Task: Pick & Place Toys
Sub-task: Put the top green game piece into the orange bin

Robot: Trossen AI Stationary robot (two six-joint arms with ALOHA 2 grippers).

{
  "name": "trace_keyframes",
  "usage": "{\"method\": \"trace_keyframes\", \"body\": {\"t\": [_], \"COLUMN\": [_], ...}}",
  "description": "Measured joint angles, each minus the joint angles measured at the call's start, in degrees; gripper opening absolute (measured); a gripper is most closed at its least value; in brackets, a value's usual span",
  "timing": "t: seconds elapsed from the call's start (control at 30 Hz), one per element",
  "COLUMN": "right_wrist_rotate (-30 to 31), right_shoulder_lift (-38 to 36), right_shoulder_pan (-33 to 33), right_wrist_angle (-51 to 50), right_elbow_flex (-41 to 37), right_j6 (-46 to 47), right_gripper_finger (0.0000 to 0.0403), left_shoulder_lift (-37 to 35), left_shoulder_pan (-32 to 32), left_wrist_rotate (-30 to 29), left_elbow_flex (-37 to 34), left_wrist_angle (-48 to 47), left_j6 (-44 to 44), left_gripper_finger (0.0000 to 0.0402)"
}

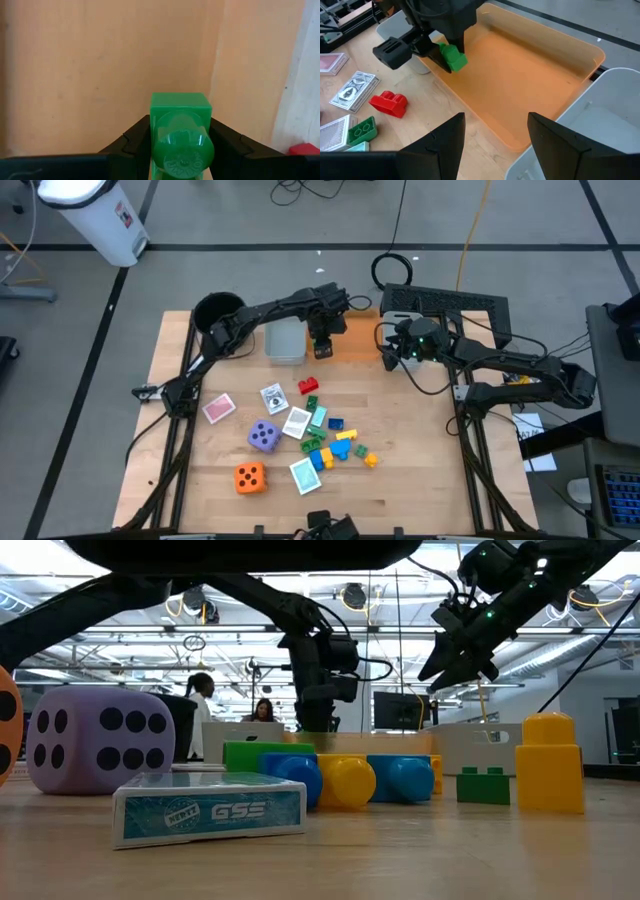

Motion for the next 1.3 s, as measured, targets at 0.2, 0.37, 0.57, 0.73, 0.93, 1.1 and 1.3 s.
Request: {"method": "trace_keyframes", "body": {"t": [0.2,0.37,0.57,0.73,0.93,1.1,1.3], "right_wrist_rotate": [0.00,0.00,0.00,0.02,0.02,0.02,0.02], "right_shoulder_lift": [0.00,0.00,0.00,0.00,0.00,0.00,0.00], "right_shoulder_pan": [0.00,0.00,0.00,0.00,0.00,-0.01,0.00], "right_wrist_angle": [0.00,0.00,0.00,0.00,0.00,0.00,0.00], "right_elbow_flex": [0.00,0.00,0.00,0.00,0.00,0.00,0.00], "right_j6": [0.00,0.00,-0.04,-0.20,-0.23,-0.43,-0.44], "right_gripper_finger": [0.0205,0.0205,0.0205,0.0205,0.0205,0.0205,0.0205], "left_shoulder_lift": [0.00,0.00,0.00,0.00,-0.02,-0.02,-0.03], "left_shoulder_pan": [0.00,0.01,0.04,-0.38,-1.20,-1.20,-1.18], "left_wrist_rotate": [-0.12,-1.27,-2.19,-4.63,-6.64,-6.66,-6.70], "left_elbow_flex": [0.00,0.00,0.00,0.00,0.00,0.00,0.00], "left_wrist_angle": [-0.21,-0.37,-0.30,-0.41,-0.37,-0.37,-0.37], "left_j6": [1.66,2.84,2.91,4.37,4.82,4.82,4.79], "left_gripper_finger": [0.0147,0.0147,0.0147,0.0147,0.0147,0.0147,0.0147]}}
